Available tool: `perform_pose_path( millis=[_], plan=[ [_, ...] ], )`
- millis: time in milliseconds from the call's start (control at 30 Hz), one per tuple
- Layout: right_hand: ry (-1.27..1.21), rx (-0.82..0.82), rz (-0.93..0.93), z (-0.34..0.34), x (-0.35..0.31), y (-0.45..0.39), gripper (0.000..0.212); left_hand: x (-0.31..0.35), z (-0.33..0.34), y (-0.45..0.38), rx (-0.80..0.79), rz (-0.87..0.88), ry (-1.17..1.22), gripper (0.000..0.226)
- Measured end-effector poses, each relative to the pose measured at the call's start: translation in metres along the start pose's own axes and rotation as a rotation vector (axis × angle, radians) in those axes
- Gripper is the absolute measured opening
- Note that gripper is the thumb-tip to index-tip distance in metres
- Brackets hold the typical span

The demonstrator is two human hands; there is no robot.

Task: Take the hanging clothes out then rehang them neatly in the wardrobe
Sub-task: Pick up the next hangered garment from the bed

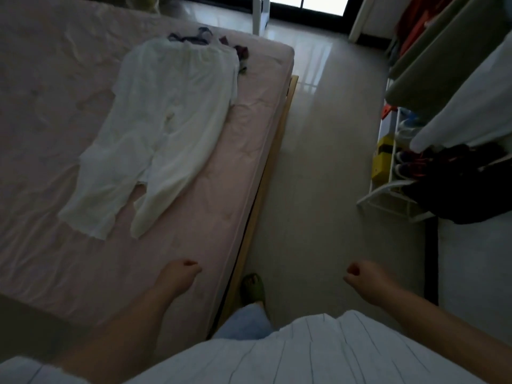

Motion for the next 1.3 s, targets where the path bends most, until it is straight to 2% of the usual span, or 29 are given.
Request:
perform_pose_path(
  millis=[200,367,567,700,833,967,1100,1233,1300],
  plan=[
    [-0.043,0.019,-0.084,-0.075,-0.035,-0.088,0.022,0.098,-0.008,-0.041,0.085,0.001,-0.033,0.028],
    [0.117,-0.069,-0.22,-0.134,-0.065,-0.18,0.018,0.155,0.018,-0.044,0.132,-0.124,0.073,0.03],
    [0.224,-0.062,-0.308,-0.234,-0.103,-0.281,0.025,0.211,0.053,-0.026,0.129,-0.261,0.115,0.028],
    [0.29,-0.075,-0.361,-0.261,-0.141,-0.326,0.021,0.234,0.041,-0.055,0.22,-0.322,0.209,0.025],
    [0.388,-0.083,-0.375,-0.271,-0.181,-0.356,0.025,0.248,0.03,-0.087,0.211,-0.396,0.261,0.026],
    [0.412,-0.063,-0.422,-0.298,-0.238,-0.391,0.011,0.267,0.002,-0.136,0.177,-0.4,0.207,0.024],
    [0.411,-0.003,-0.447,-0.34,-0.307,-0.428,0.026,0.31,-0.055,-0.192,0.228,-0.361,0.232,0.026],
    [0.344,-0.006,-0.417,-0.36,-0.368,-0.466,0.027,0.353,-0.113,-0.244,0.332,-0.332,0.307,0.022],
    [0.347,-0.001,-0.463,-0.369,-0.402,-0.482,0.025,0.368,-0.129,-0.262,0.364,-0.338,0.319,0.021]
  ],
)
Point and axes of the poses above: each hand's wrist, its own y-axis away from the middle knuckle, its own z-axis out of the palm, x = y × z, the point moved 5 cm from there along -y, towards the middle knuckle, and after that the axes turned 8 degrees about x, right-handed, at the moved point
